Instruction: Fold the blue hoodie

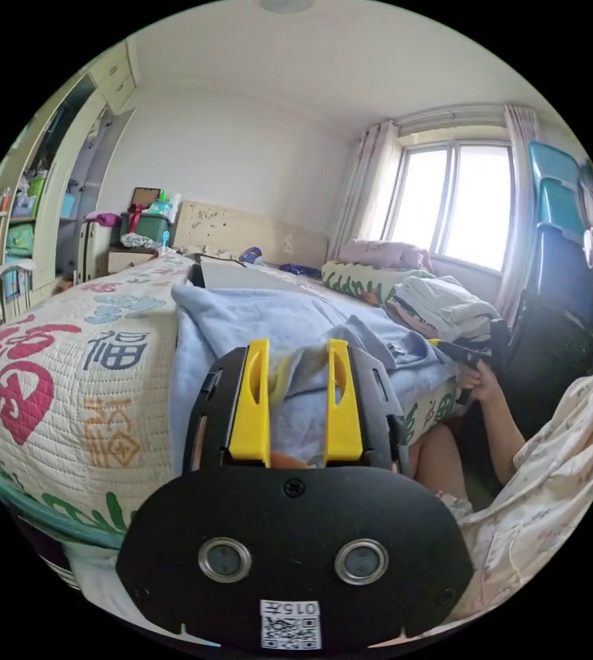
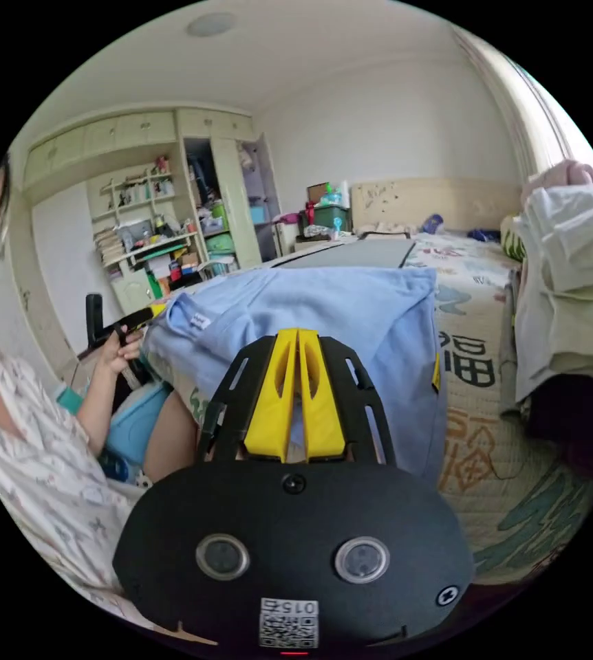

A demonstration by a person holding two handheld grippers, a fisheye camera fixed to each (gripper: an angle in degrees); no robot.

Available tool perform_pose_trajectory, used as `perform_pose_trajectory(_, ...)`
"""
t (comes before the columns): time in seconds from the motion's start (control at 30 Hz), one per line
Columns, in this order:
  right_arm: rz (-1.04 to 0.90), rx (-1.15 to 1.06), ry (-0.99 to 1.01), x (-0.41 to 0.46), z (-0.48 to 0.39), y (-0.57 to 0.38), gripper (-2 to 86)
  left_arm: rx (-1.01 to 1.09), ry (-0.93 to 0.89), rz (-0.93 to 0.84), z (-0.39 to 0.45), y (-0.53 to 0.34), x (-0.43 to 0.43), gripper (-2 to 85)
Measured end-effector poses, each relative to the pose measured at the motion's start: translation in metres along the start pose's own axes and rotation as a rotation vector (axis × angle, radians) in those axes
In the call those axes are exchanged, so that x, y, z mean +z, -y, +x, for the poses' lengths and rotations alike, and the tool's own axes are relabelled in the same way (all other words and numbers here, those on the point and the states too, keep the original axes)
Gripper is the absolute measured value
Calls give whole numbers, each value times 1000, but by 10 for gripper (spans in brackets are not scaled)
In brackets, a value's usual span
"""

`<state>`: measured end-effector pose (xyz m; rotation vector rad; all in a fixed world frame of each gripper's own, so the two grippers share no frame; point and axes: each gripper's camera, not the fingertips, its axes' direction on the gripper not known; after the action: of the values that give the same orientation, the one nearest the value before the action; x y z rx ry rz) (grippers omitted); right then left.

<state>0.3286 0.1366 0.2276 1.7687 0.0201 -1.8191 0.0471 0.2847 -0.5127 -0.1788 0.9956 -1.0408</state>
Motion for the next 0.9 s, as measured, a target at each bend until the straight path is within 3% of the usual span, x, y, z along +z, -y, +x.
perform_pose_trajectory(0.2, 17, -9, 88, -50, 9, 2, -5, -67, -146, 73, -31, 3, -46, 83)
perform_pose_trajectory(0.43, 132, 175, 67, -79, 52, 66, 5, -173, 114, 200, -64, 57, -75, 82)
perform_pose_trajectory(0.73, -59, 142, 16, -15, 67, 253, 117, -211, 117, -55, -111, 189, 3, 116)
perform_pose_trajectory(0.9, -85, 448, -93, 13, 141, 340, 135, -332, 22, -229, -165, 258, 59, 120)
